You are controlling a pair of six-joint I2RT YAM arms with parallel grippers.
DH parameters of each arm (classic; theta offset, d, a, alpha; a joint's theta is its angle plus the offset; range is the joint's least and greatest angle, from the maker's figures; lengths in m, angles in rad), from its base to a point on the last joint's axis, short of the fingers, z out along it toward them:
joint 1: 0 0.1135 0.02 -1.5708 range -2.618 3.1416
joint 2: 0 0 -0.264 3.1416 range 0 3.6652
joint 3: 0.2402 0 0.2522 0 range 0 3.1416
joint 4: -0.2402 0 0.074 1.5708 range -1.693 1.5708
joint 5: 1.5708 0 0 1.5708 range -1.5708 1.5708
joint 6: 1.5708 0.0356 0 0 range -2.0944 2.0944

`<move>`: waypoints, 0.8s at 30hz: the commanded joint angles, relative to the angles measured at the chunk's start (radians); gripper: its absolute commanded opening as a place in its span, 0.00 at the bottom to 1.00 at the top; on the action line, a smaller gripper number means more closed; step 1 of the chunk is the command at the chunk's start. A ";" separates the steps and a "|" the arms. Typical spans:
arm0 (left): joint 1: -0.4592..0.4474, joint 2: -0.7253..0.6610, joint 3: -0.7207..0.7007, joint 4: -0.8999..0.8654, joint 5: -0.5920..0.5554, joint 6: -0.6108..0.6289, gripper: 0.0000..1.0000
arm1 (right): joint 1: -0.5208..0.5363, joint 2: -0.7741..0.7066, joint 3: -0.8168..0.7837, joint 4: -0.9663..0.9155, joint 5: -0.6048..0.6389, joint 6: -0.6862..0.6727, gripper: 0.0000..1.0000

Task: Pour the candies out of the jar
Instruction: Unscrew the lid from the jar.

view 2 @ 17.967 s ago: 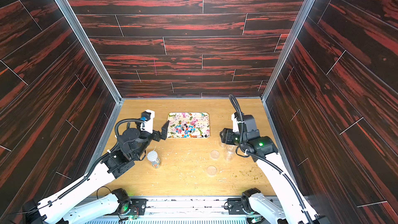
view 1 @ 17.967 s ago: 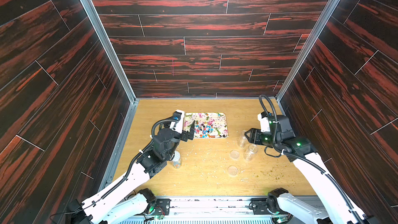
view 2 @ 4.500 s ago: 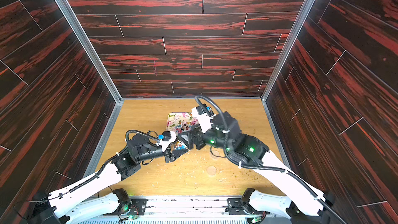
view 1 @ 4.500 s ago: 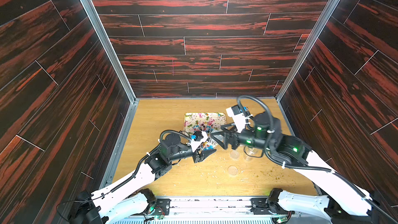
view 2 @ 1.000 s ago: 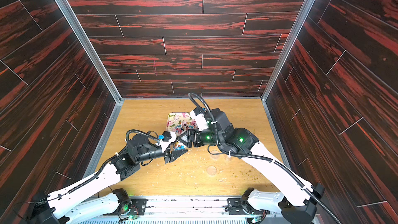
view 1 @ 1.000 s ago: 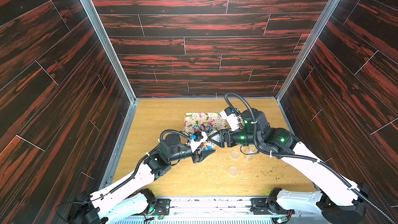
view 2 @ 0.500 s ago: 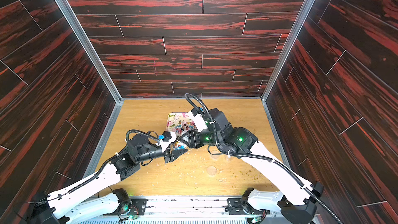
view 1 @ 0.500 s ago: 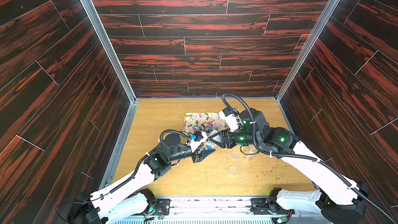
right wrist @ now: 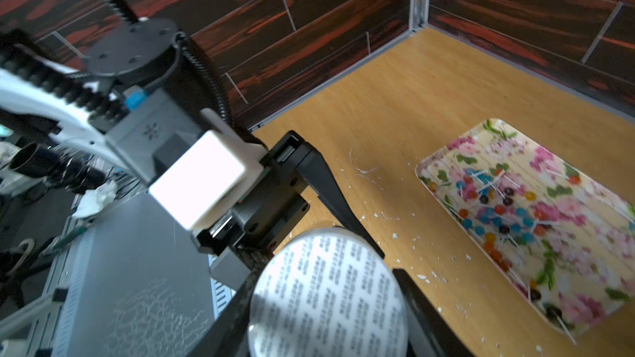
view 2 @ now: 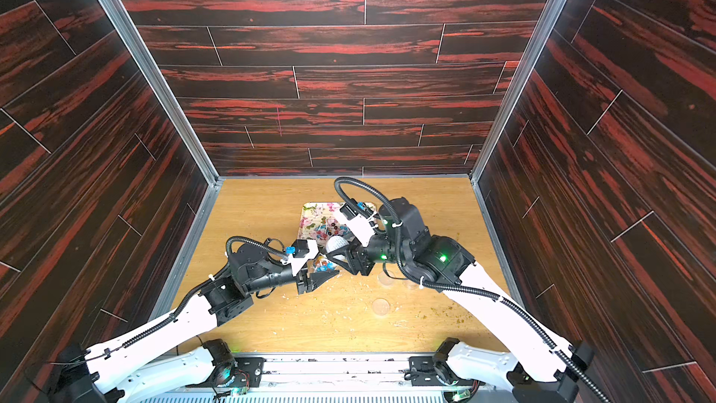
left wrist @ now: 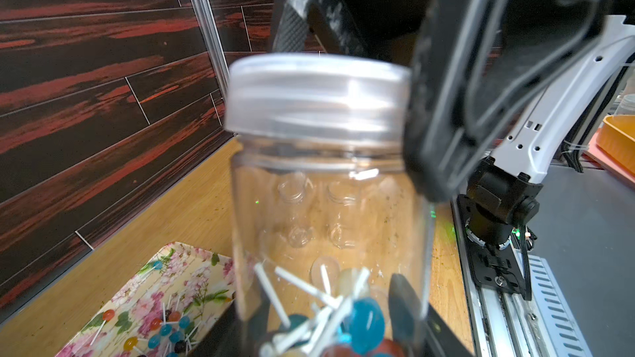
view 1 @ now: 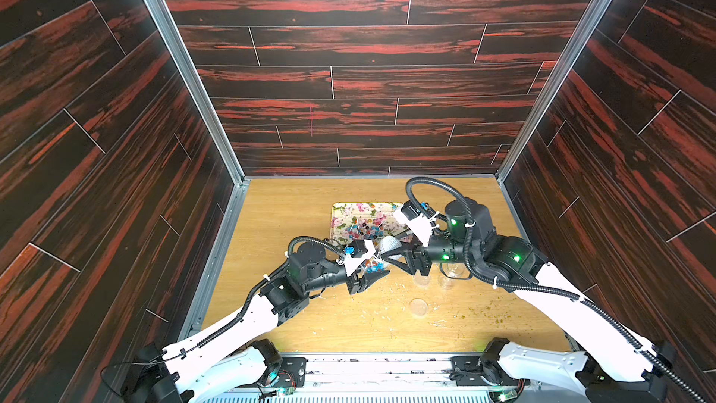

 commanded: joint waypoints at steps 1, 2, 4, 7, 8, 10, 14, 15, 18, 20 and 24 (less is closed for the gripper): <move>0.012 -0.022 0.010 -0.007 0.019 -0.047 0.54 | -0.060 -0.026 -0.009 -0.002 -0.064 -0.200 0.54; 0.012 -0.021 0.011 -0.007 0.020 -0.047 0.54 | -0.068 -0.024 -0.010 -0.005 -0.078 -0.219 0.56; 0.012 -0.019 0.011 -0.007 0.020 -0.047 0.54 | -0.081 -0.019 -0.010 -0.005 -0.083 -0.234 0.60; 0.013 -0.019 0.011 -0.005 0.018 -0.048 0.54 | -0.086 -0.009 -0.004 -0.011 -0.083 -0.236 0.69; 0.012 -0.018 0.011 -0.004 0.019 -0.048 0.54 | -0.086 -0.006 0.000 -0.014 -0.085 -0.228 0.74; 0.012 -0.016 0.011 -0.004 0.016 -0.049 0.54 | -0.086 -0.002 0.008 -0.027 -0.100 -0.211 0.81; 0.012 -0.014 0.013 0.000 0.016 -0.050 0.54 | -0.086 -0.009 0.027 -0.052 -0.112 -0.137 0.99; 0.012 -0.014 0.013 0.000 0.016 -0.050 0.54 | -0.085 -0.015 0.028 -0.054 -0.116 -0.108 0.99; 0.012 -0.014 0.014 -0.002 0.015 -0.049 0.54 | -0.085 -0.031 0.025 -0.056 -0.098 0.013 0.99; 0.012 -0.017 0.014 -0.005 0.013 -0.046 0.54 | -0.082 -0.052 0.016 -0.040 -0.050 0.112 0.99; 0.012 -0.021 0.014 -0.013 0.008 -0.038 0.54 | -0.060 -0.099 -0.013 0.029 0.030 0.301 0.99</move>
